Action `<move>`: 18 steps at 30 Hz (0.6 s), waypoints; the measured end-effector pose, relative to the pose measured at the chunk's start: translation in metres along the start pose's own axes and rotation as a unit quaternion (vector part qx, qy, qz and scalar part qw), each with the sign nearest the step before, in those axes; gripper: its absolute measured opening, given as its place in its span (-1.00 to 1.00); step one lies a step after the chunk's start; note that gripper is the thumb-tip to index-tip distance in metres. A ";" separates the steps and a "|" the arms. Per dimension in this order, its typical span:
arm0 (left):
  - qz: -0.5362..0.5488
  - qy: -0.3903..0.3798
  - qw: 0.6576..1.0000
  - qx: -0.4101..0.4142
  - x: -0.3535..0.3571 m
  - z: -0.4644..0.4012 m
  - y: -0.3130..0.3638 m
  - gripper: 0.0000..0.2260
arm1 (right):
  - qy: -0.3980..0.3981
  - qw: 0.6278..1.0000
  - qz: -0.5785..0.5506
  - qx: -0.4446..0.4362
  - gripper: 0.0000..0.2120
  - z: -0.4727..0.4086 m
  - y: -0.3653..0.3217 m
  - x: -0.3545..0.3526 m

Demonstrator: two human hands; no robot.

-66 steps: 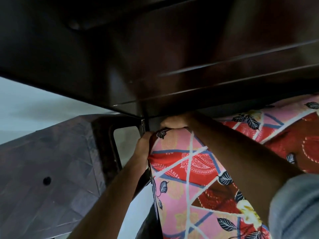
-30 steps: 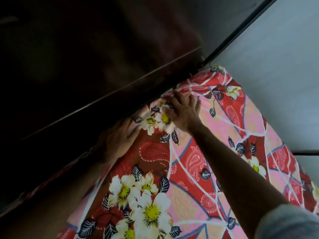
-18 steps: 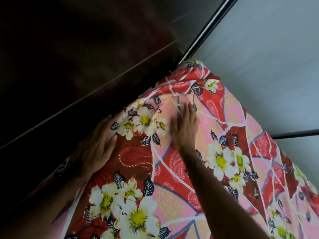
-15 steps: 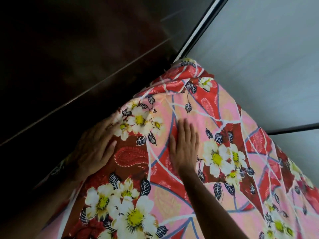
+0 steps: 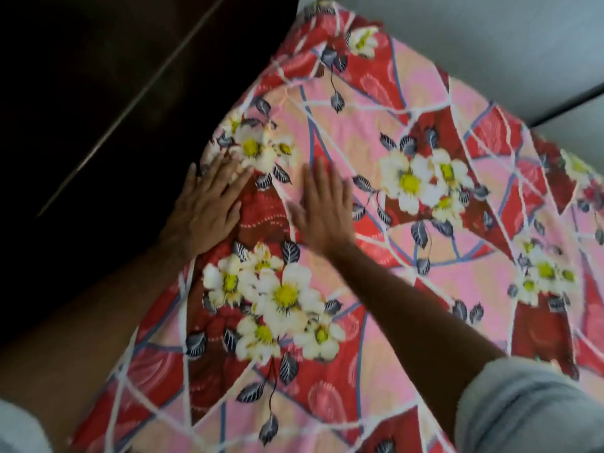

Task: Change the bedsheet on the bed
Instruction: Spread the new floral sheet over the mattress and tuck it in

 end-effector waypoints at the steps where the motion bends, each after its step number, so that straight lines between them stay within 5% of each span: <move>1: -0.008 -0.004 1.000 -0.010 -0.001 0.001 0.003 -0.40 | -0.009 0.998 0.003 -0.056 -0.29 0.037 -0.018 0.004; 6: -0.006 -0.019 1.000 -0.014 -0.014 0.013 0.036 -0.43 | -0.071 0.921 0.004 -0.384 -0.32 0.265 -0.098 0.023; 8: -0.021 -0.021 0.997 0.077 -0.005 0.038 0.064 -0.46 | -0.068 0.851 0.023 -0.520 -0.45 0.339 -0.114 0.035; 10: -0.047 -0.042 0.980 0.189 0.015 0.081 0.105 -0.45 | -0.120 0.818 -0.160 -0.539 -0.53 0.402 -0.116 0.042; 11: -0.054 -0.049 0.972 0.223 0.025 0.106 0.123 -0.44 | -0.115 0.810 -0.152 -0.555 -0.54 0.424 -0.110 0.043; 13: -0.062 -0.061 0.958 0.274 0.040 0.152 0.156 -0.39 | -0.015 0.776 0.074 -0.626 -0.59 0.473 -0.095 0.067; 15: -0.080 -0.079 0.942 0.317 0.052 0.187 0.184 -0.36 | -0.147 0.841 0.013 -0.521 -0.69 0.506 -0.060 0.076; 18: -0.088 -0.117 0.926 0.347 0.059 0.222 0.220 -0.35 | -0.144 0.933 -0.092 -0.317 -0.60 0.536 0.005 0.080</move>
Point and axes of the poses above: each hand's wrist, its own z-axis away from the middle knuckle, its own x-axis out of the palm, y = z × x, the point moved 1 cm from there along -z, towards the middle knuckle, and after that the axes turned 7 degrees about z, right-handed, at the moved point
